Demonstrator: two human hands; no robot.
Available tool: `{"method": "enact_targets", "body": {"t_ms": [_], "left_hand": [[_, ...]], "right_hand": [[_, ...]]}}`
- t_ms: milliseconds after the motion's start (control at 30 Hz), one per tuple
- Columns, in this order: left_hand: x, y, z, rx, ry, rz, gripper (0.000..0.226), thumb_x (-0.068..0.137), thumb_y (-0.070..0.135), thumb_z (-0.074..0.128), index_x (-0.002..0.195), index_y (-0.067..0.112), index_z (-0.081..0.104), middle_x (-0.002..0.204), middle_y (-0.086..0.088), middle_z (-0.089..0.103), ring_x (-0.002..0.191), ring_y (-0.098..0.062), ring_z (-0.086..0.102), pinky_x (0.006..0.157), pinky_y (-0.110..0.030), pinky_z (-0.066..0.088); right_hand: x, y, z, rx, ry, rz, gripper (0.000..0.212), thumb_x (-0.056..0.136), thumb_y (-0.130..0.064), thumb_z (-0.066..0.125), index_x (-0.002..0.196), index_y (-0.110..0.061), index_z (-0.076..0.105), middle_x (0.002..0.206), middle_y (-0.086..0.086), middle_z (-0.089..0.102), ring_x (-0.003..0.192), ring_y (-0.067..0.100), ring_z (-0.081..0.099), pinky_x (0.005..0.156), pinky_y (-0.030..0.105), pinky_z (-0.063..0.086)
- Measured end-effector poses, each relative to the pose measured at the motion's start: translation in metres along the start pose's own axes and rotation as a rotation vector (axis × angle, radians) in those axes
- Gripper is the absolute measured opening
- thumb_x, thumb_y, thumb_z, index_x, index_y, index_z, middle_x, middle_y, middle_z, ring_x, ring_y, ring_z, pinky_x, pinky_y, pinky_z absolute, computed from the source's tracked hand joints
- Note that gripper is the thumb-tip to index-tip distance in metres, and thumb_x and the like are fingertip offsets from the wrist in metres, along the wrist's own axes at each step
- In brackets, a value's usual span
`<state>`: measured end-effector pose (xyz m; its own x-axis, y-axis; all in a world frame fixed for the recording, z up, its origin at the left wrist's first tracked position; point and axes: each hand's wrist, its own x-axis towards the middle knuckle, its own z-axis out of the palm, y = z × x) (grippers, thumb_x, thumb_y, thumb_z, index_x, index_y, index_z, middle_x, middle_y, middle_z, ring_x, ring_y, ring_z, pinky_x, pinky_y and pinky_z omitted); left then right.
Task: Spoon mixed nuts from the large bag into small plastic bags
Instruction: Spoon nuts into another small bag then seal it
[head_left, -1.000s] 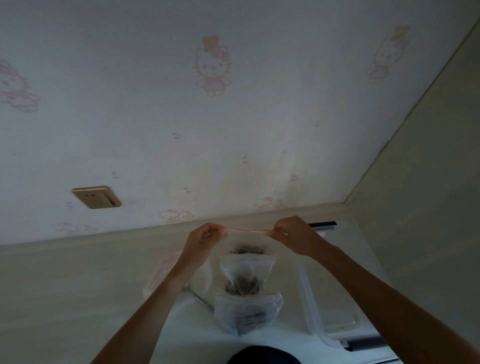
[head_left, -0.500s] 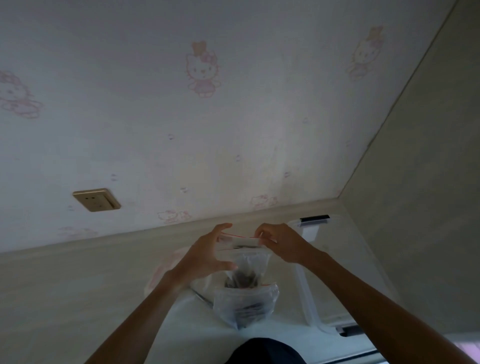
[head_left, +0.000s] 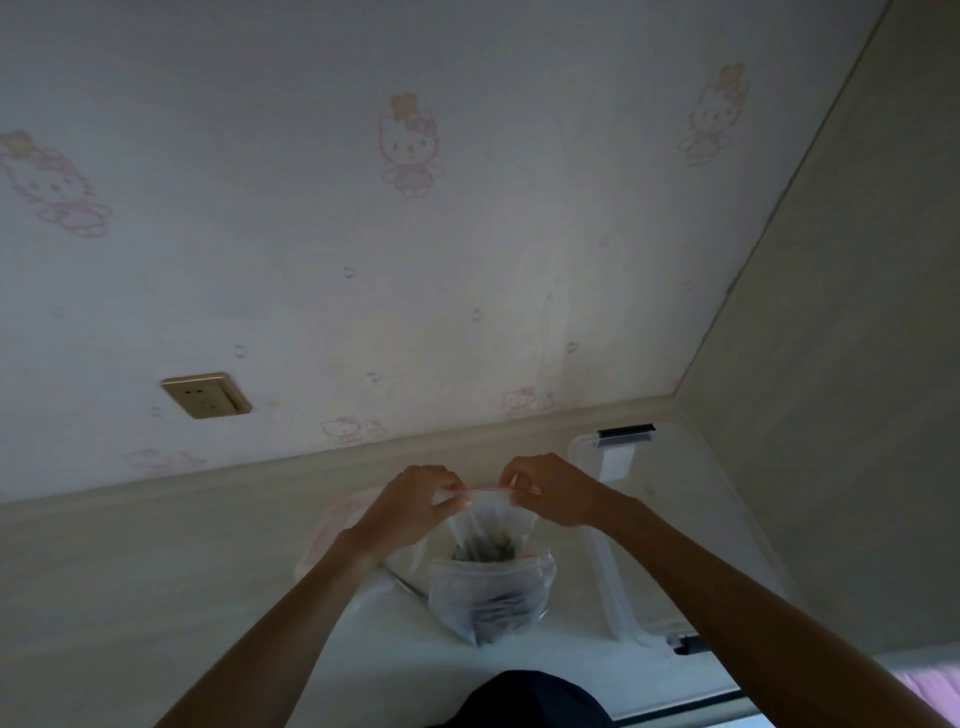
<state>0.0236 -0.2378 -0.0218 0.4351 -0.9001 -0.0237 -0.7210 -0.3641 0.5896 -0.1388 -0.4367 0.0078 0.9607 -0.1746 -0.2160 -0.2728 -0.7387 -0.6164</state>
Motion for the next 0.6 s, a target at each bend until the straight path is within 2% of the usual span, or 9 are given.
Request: {"method": "enact_targets", "body": {"t_ms": [67,133,200,267,300,400,467,533,600], "left_hand": [[-0.005,0.002,-0.001,-0.08,0.009,0.031,0.01,0.096,0.031,0.069,0.105,0.033,0.069,0.097,0.018,0.074,0.091,0.001,0.069,0.083,-0.027,0.054],[-0.009,0.004,-0.002,-0.088,0.015,0.065,0.021,0.096,0.015,0.064,0.103,0.035,0.06,0.092,0.021,0.071,0.085,0.001,0.069,0.08,-0.026,0.055],[-0.012,0.007,-0.003,-0.048,-0.01,0.097,0.031,0.094,0.001,0.057,0.094,0.032,0.063,0.09,0.017,0.067,0.082,-0.003,0.067,0.079,-0.031,0.056],[-0.017,0.011,-0.003,0.001,-0.083,0.121,0.038,0.092,-0.005,0.055,0.088,0.028,0.072,0.093,0.016,0.063,0.083,-0.006,0.063,0.08,-0.034,0.054],[-0.019,0.014,-0.003,0.005,-0.125,0.107,0.037,0.093,-0.004,0.055,0.091,0.027,0.076,0.095,0.016,0.062,0.084,-0.007,0.063,0.081,-0.033,0.053],[-0.03,0.022,-0.008,-0.105,-0.232,0.039,0.023,0.1,0.015,0.059,0.103,0.027,0.079,0.099,0.017,0.062,0.088,0.001,0.061,0.081,-0.024,0.046],[-0.04,0.031,-0.013,-0.133,-0.344,0.004,0.017,0.097,0.047,0.063,0.106,0.039,0.075,0.104,0.018,0.061,0.095,0.006,0.059,0.082,-0.016,0.042],[-0.049,0.036,-0.011,-0.024,-0.376,0.001,0.04,0.08,0.071,0.072,0.109,0.043,0.07,0.109,0.019,0.061,0.1,0.004,0.059,0.086,-0.017,0.046],[-0.055,0.04,-0.005,0.061,-0.335,0.009,0.044,0.074,0.066,0.081,0.106,0.039,0.068,0.109,0.017,0.063,0.099,-0.004,0.063,0.087,-0.026,0.051]], "right_hand": [[-0.008,-0.003,0.003,-0.016,0.044,-0.009,0.013,0.098,-0.014,0.06,0.107,-0.018,0.052,0.091,0.011,0.073,0.079,0.029,0.068,0.07,0.041,0.054],[-0.014,-0.007,0.005,-0.065,0.033,-0.019,0.011,0.102,-0.011,0.052,0.1,-0.021,0.049,0.086,0.008,0.069,0.074,0.03,0.065,0.067,0.042,0.052],[-0.019,-0.012,0.006,-0.121,-0.038,-0.02,0.021,0.103,-0.007,0.045,0.097,-0.021,0.06,0.092,0.0,0.065,0.081,0.022,0.062,0.076,0.036,0.051],[-0.026,-0.02,0.004,-0.132,-0.103,-0.015,0.029,0.103,-0.006,0.044,0.104,-0.016,0.071,0.106,0.001,0.068,0.096,0.016,0.061,0.09,0.03,0.048],[-0.029,-0.023,0.003,-0.119,-0.129,-0.015,0.028,0.103,-0.008,0.046,0.108,-0.012,0.073,0.113,0.004,0.069,0.1,0.015,0.061,0.092,0.027,0.046],[-0.04,-0.032,0.0,-0.097,-0.224,-0.023,0.03,0.102,-0.027,0.056,0.108,-0.005,0.074,0.116,0.011,0.071,0.104,0.023,0.066,0.095,0.034,0.051],[-0.045,-0.035,0.0,-0.153,-0.273,-0.009,0.043,0.096,-0.055,0.062,0.11,-0.016,0.073,0.118,0.001,0.069,0.107,0.017,0.063,0.097,0.031,0.048],[-0.049,-0.035,0.003,-0.241,-0.289,-0.016,0.054,0.086,-0.068,0.068,0.115,-0.022,0.071,0.119,-0.004,0.065,0.107,0.013,0.059,0.095,0.027,0.042],[-0.053,-0.033,0.009,-0.315,-0.279,-0.038,0.05,0.087,-0.062,0.07,0.113,-0.02,0.071,0.119,-0.002,0.065,0.108,0.015,0.059,0.097,0.029,0.043]]}}
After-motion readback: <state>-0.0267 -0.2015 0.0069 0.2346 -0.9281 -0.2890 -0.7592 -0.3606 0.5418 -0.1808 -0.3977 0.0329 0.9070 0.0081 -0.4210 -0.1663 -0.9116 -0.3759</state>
